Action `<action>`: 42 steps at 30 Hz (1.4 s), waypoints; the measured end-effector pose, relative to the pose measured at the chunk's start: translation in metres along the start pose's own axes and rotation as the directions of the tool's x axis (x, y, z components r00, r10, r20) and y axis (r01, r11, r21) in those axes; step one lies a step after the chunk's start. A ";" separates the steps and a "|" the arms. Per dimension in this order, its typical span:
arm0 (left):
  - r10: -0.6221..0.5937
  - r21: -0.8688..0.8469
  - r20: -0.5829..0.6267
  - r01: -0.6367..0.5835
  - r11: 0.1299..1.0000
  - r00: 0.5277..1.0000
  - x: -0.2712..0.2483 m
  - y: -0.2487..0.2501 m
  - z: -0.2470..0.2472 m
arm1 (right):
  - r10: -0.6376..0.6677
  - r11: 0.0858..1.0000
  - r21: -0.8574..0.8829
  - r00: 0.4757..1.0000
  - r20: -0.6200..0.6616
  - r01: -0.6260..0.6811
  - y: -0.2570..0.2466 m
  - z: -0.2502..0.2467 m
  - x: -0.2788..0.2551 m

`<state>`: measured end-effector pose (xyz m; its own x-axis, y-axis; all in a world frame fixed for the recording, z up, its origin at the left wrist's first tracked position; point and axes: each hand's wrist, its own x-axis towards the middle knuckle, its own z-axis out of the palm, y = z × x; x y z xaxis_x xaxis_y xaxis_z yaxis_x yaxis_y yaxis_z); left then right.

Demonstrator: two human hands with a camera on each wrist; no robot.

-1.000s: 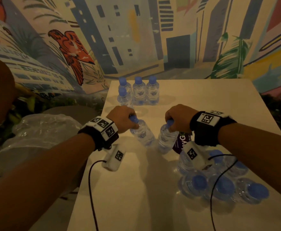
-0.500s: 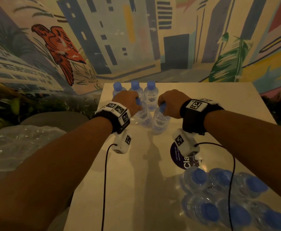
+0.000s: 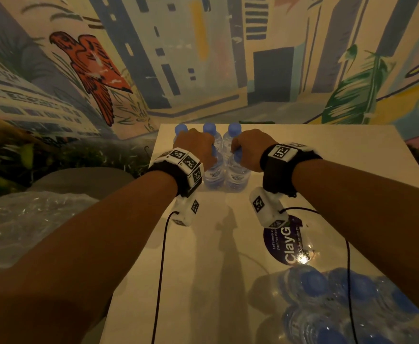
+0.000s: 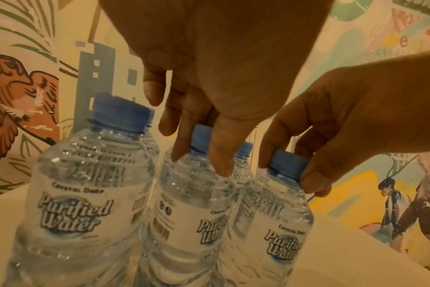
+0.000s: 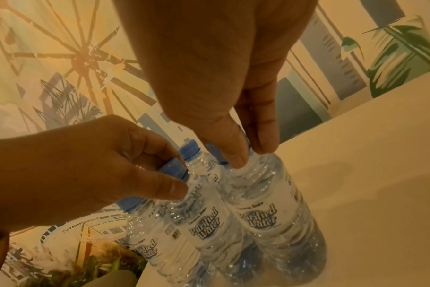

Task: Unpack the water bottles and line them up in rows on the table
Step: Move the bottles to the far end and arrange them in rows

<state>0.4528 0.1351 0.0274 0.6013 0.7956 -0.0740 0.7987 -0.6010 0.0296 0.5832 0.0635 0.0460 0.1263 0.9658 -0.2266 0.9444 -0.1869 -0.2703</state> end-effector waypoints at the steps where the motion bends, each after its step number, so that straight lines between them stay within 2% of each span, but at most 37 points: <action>1: 0.000 0.002 0.003 0.000 1.000 1.000 0.001 0.000 0.000 | -0.004 1.000 0.005 1.000 -0.001 0.004 -0.001 0.001 0.001; 10: 0.014 -0.020 0.039 -0.013 1.000 0.999 -0.001 0.003 -0.008 | -0.011 0.999 0.048 1.000 -0.001 0.011 -0.001 0.003 0.004; 18: -0.011 -0.169 -0.012 0.008 0.986 1.000 -0.007 0.013 -0.006 | 0.074 0.994 0.083 0.997 -0.039 -0.070 0.001 0.010 0.006; 20: -0.060 -0.198 0.005 0.059 0.978 0.998 -0.004 0.012 -0.002 | 0.078 0.993 0.092 0.995 -0.060 -0.072 0.002 0.012 0.005; 22: -0.070 -0.199 0.023 0.073 0.977 0.997 -0.003 0.011 -0.002 | 0.065 0.994 0.088 0.995 -0.078 -0.058 0.002 0.014 0.004; 30: 0.004 -0.165 0.013 -0.002 0.986 1.000 -0.001 0.008 -0.007 | 0.033 0.995 0.098 0.995 -0.089 -0.024 0.003 0.015 0.006; 38: -0.007 -0.121 0.024 0.010 0.993 1.000 0.001 0.007 -0.008 | 0.053 0.988 0.148 0.995 -0.090 -0.039 0.001 0.017 0.014; 42: -0.011 -0.163 -0.012 0.009 0.987 1.000 0.001 0.007 -0.010 | 0.057 0.984 0.175 0.995 -0.087 -0.041 0.000 0.016 0.016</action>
<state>0.4593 0.1319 0.0372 0.5930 0.8028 -0.0627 0.7966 -0.5734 0.1914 0.5806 0.0760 0.0276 0.2056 0.9655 -0.1598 0.8708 -0.2550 -0.4203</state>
